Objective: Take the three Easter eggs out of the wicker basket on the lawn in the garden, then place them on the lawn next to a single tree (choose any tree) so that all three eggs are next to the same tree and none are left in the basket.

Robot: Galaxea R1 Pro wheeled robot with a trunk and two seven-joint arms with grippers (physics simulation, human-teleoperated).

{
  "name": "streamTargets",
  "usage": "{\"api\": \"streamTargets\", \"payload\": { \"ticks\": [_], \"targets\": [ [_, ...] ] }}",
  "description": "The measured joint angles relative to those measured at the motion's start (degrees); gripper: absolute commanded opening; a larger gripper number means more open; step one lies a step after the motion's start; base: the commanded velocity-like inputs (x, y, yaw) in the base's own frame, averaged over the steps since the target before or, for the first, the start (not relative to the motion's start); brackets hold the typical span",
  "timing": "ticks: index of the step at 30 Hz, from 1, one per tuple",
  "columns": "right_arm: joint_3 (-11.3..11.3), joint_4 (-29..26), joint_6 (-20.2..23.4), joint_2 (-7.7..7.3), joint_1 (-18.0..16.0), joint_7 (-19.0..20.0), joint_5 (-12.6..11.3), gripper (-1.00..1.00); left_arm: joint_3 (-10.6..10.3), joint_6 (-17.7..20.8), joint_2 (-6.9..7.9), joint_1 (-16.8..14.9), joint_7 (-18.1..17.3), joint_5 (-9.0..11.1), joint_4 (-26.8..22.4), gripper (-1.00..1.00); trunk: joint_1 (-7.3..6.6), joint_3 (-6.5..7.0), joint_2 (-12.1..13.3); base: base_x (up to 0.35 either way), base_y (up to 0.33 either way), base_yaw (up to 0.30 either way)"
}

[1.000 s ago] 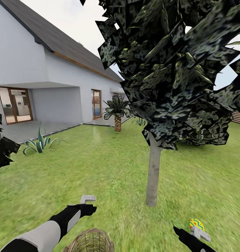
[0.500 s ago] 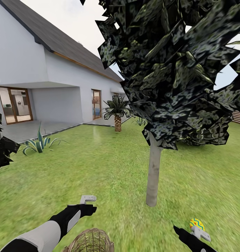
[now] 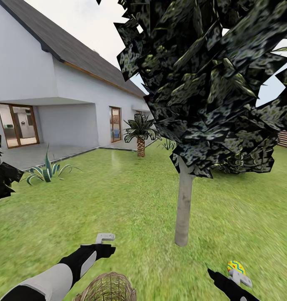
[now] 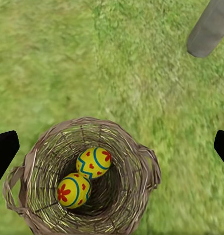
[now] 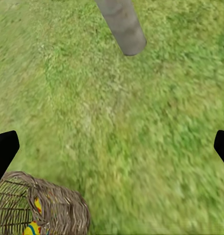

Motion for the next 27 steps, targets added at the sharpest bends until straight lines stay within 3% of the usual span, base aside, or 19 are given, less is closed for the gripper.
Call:
{"api": "streamTargets", "payload": {
  "ticks": [12, 23, 27],
  "targets": [
    [-0.2, -0.5, -2.4, -0.40, 1.3, 7.9, 0.4, 1.00, -0.1, -0.1, -0.08, 0.1, 0.0, -0.1, 0.0, 1.00, 2.63, -2.06, -4.8, 0.000, 0.000, 0.000],
    [-0.3, -1.4, -2.6, -0.45, 1.8, 10.5, 0.2, 1.00, -0.1, -0.2, -0.09, 0.1, 0.0, -0.1, 0.0, 1.00, 5.05, -4.04, -9.2, 0.000, 0.000, 0.000],
    [-1.1, -5.2, -2.6, -0.45, 4.7, 14.3, 0.1, 1.00, -0.1, -0.2, -0.09, 0.2, 0.0, -0.1, 0.0, 1.00, 5.93, -4.77, -10.8, 0.000, 0.000, 0.000]
  ]
}}
